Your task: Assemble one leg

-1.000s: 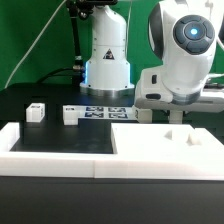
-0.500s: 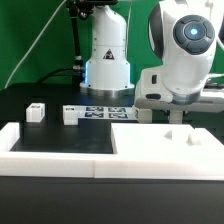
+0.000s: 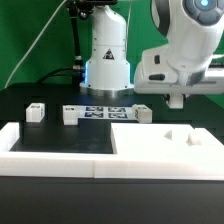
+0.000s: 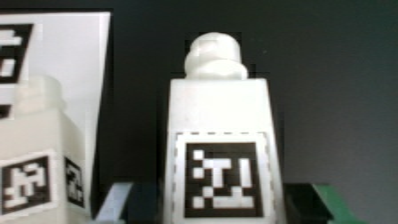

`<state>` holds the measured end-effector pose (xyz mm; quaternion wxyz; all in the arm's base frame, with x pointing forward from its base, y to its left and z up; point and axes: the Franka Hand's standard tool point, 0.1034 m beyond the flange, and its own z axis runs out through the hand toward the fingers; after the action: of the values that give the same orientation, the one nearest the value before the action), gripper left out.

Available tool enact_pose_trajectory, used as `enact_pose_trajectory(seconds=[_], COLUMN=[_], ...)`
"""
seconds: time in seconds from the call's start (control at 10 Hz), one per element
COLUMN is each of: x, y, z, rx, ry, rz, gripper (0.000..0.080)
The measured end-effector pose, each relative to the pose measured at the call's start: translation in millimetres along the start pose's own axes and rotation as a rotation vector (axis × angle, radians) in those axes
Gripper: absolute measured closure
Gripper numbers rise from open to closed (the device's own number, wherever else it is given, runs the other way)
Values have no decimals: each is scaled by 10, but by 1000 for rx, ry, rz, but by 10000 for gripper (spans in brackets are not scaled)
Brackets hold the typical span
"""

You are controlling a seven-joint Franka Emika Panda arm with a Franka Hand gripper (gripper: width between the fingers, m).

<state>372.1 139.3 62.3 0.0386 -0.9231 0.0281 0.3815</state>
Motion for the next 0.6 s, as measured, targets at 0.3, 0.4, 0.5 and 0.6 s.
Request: enact_pose_trajectory(seconds=[0.3, 0.4, 0.5, 0.6], x=[1, 69, 64, 94], y=[-5, -21, -12, 17], z=[-66, -109, -101, -45], rx=[4, 11, 12, 6], ry=[48, 144, 227, 273], rz=[-2, -3, -5, -23], gripper=[508, 508, 508, 508])
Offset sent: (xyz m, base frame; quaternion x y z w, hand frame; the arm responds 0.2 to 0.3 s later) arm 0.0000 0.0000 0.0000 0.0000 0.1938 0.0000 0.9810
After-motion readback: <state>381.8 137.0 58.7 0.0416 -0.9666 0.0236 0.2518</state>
